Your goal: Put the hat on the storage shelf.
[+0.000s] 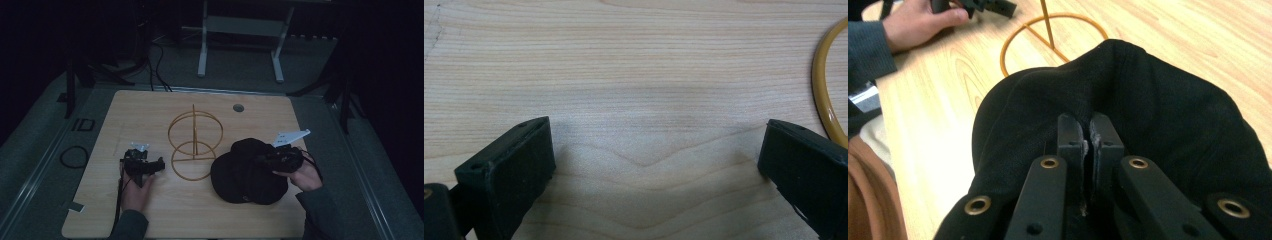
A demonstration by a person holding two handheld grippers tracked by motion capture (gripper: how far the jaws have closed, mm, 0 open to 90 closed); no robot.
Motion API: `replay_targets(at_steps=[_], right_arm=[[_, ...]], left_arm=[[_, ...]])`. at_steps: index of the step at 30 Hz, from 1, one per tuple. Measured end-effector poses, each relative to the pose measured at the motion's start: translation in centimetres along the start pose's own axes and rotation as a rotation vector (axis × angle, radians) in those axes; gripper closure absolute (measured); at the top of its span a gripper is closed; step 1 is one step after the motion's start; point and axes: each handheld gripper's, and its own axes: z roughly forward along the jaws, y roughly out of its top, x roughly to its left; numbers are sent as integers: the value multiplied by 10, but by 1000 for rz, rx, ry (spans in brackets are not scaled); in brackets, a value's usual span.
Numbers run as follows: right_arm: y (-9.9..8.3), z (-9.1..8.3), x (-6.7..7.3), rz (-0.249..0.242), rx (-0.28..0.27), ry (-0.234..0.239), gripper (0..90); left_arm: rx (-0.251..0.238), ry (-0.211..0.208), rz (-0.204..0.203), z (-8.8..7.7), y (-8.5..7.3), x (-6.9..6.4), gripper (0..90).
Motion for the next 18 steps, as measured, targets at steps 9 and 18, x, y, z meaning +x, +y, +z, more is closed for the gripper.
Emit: replay_targets(at_steps=[9, 18], right_arm=[[1, -21, -7, 25, -74, -5, 862], [3, -33, -10, 37, -109, -14, 862]], left_arm=[[0, 0, 0, 0, 0, 0, 12], [1, 0, 0, 0, 0, 0, 12]])
